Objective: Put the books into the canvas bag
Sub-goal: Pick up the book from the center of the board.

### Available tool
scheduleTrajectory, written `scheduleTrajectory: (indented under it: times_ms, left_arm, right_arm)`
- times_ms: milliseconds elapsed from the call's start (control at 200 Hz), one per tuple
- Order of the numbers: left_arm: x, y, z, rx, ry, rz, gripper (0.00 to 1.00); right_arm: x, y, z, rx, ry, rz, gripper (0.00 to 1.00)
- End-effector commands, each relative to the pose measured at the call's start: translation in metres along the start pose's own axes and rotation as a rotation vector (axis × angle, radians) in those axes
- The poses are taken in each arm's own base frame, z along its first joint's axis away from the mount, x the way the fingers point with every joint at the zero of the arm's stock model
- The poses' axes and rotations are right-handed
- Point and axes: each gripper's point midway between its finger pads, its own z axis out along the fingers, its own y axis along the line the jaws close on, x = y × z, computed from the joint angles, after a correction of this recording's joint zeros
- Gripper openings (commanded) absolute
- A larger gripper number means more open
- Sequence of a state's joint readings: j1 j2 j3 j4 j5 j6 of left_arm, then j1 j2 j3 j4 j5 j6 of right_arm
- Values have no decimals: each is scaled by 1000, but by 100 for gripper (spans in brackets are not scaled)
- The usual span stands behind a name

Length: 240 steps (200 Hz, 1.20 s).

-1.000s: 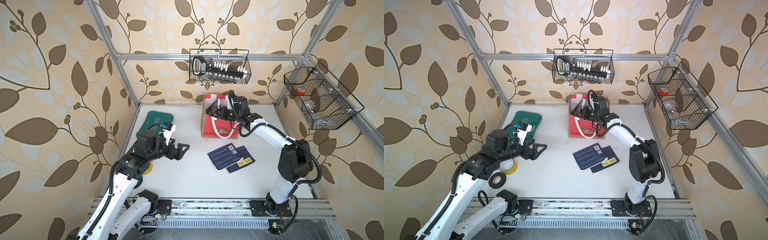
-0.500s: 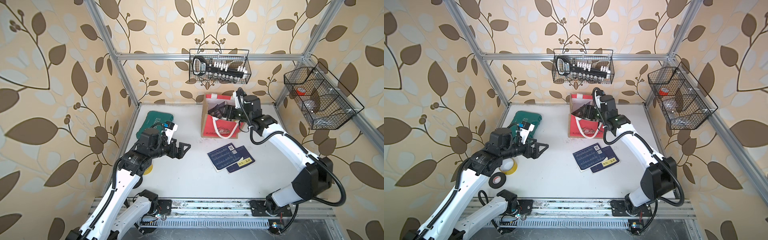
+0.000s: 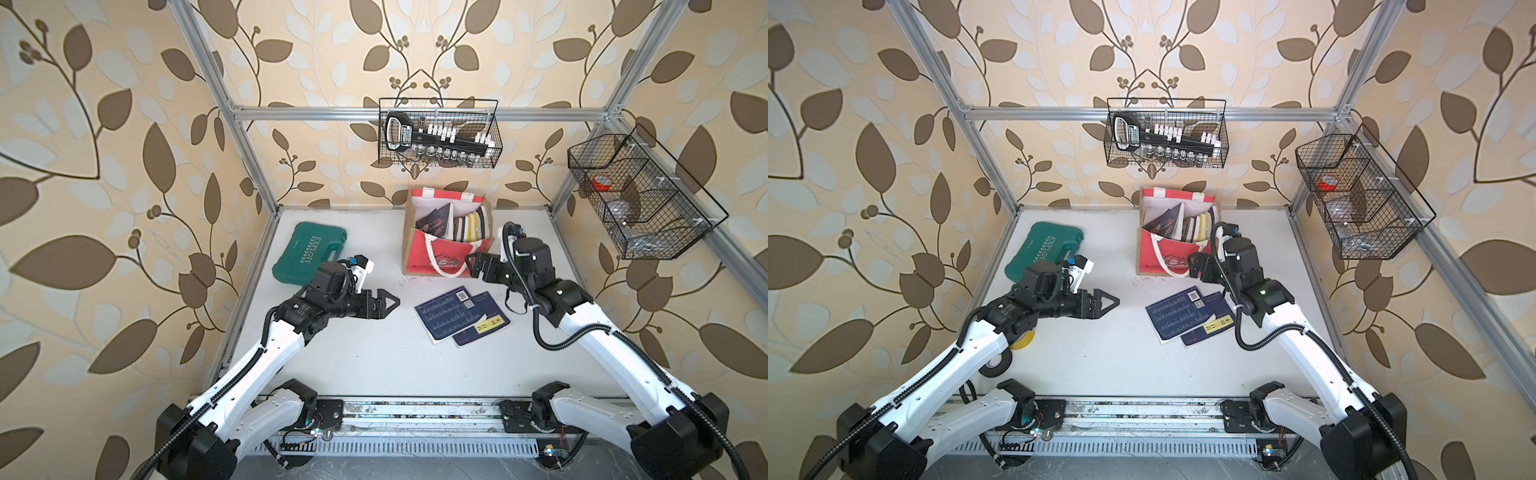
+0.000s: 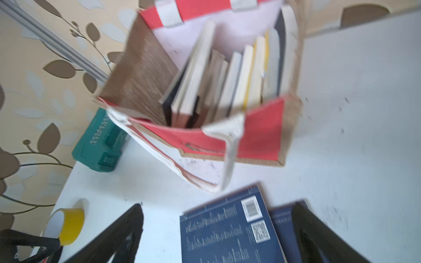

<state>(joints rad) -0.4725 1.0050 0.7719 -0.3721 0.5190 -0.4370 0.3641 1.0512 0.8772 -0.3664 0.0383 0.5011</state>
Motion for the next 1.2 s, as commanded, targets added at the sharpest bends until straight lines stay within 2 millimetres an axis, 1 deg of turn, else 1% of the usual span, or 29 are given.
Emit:
scheduleTrajectory:
  times_ms: [0, 65, 125, 195, 230, 280, 390, 445, 550, 600, 615, 670, 780, 840, 875, 935, 1015, 1050, 1135, 1195]
  left_arm:
    - [-12, -9, 16, 33, -54, -7, 99]
    - [-7, -7, 29, 44, -27, -23, 99]
    - [-3, -6, 41, 48, 0, -29, 99]
    - [1, -5, 54, 47, 20, -31, 99]
    - [3, -4, 60, 45, 26, -36, 99]
    - [6, -1, 68, 48, 36, -48, 99]
    - [15, 3, 85, 38, 68, -65, 99]
    - [21, 9, 93, 10, 84, -79, 99]
    - [35, 22, 107, -45, 148, -126, 99]
    - [37, 22, 112, -52, 166, -141, 99]
    - [44, 29, 118, -68, 191, -156, 99]
    - [50, 32, 125, -84, 218, -176, 99]
    - [58, 39, 139, -95, 250, -217, 99]
    - [61, 40, 145, -84, 263, -233, 98]
    - [63, 40, 148, -82, 271, -242, 95]
    - [64, 40, 153, -70, 280, -255, 85]
    - [65, 41, 157, -61, 282, -269, 67]
    - [65, 40, 158, -54, 283, -273, 61]
    - [67, 40, 160, -51, 293, -286, 54]
    - [67, 41, 160, -55, 290, -287, 46]
  right_arm:
    - [36, -27, 2, 64, 36, 86, 98]
    - [62, -36, 13, 74, 106, 109, 98]
    - [84, -40, 25, 68, 170, 124, 98]
    - [103, -40, 38, 47, 230, 129, 98]
    - [108, -39, 43, 35, 247, 128, 98]
    - [120, -44, 53, 42, 278, 131, 98]
    - [134, -52, 66, 58, 319, 127, 98]
    - [139, -55, 72, 59, 336, 119, 98]
    - [147, -52, 80, 27, 382, 93, 98]
    - [151, -48, 83, -3, 408, 75, 98]
    - [153, -47, 84, -10, 418, 70, 98]
    - [159, -45, 86, -29, 445, 60, 98]
    - [170, -25, 83, -154, 490, 35, 95]
    - [173, -21, 82, -172, 496, 27, 93]
    - [175, -19, 81, -188, 500, 22, 92]
    - [176, -15, 79, -212, 505, 19, 89]
    - [176, -8, 76, -257, 504, 18, 87]
    - [176, -5, 75, -272, 506, 18, 86]
    - [178, -1, 75, -292, 517, 10, 83]
    - [181, 1, 76, -299, 530, 5, 83]
